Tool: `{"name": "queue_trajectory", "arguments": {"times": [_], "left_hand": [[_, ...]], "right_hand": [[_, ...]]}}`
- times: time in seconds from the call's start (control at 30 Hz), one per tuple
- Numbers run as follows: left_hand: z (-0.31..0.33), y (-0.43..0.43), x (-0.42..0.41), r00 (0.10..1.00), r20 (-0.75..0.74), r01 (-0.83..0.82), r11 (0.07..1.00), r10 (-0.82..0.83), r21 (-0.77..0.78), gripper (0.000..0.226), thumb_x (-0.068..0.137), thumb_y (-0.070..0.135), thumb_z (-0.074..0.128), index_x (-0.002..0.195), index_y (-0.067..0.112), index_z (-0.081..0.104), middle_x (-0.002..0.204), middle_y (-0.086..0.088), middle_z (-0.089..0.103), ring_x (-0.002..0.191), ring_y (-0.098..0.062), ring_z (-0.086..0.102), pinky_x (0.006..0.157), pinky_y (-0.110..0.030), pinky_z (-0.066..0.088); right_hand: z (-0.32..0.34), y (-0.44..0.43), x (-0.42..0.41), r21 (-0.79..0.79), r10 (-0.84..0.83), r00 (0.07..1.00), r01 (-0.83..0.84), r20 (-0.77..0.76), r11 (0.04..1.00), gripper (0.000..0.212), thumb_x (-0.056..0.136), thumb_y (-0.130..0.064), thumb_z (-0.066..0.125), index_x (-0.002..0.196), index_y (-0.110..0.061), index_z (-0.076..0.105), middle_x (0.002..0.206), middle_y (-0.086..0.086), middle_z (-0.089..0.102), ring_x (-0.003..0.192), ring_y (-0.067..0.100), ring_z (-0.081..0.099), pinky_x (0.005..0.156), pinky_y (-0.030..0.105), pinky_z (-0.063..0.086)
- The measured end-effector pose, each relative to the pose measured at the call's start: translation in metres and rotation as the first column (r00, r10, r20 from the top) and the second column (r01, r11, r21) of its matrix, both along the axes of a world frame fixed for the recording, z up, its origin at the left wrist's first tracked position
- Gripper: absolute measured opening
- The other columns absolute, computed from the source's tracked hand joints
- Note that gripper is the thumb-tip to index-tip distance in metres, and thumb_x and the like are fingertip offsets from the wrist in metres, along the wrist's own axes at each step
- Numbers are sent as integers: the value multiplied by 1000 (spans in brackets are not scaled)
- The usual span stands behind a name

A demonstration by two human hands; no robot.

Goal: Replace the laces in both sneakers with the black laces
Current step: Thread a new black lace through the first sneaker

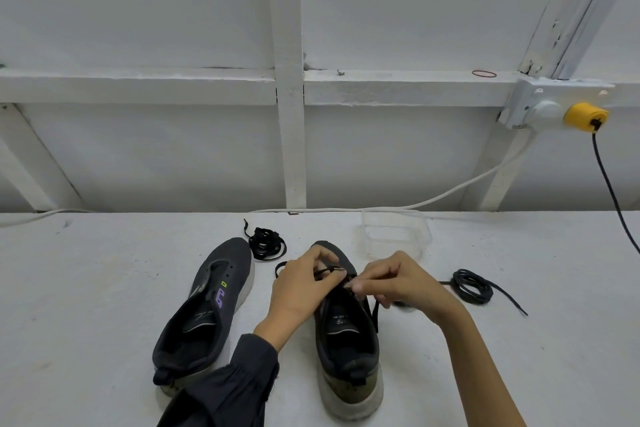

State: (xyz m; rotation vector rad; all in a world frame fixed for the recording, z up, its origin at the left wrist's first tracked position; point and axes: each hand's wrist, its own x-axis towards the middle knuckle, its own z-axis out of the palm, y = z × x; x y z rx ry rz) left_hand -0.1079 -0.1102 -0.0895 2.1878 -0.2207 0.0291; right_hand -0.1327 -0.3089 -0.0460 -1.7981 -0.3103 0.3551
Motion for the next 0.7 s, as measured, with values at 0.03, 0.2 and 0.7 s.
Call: {"name": "queue_trajectory", "arguments": {"times": [0.03,0.2,0.7], "left_hand": [[0,0,-2,1000,0,-18,1000,18,-22,13,79,42,71,87,40,60,73,12,65,76,-3,62,76,-37,53],[4,0,-16,997,-56,54,998,-52,37,28,70,62,63,74,35,67,63,18,63,60,0,54,64,-28,45],[-3,-1,-14,953,-284,75,991,-105,-113,40,54,58,64,75,26,78,75,2,74,85,-14,69,86,-43,55]], "right_hand": [[-3,0,0,-60,-40,999,40,-1,997,6,83,-8,74,85,-5,79,64,1,68,49,12,41,48,15,33],[-22,-6,1,-156,-114,993,113,-1,981,3,77,-12,80,76,-10,79,63,10,69,50,17,45,52,14,38],[-23,-9,1,-227,-28,1000,30,11,973,13,76,1,74,69,-10,74,62,3,70,56,11,56,52,22,43]]}}
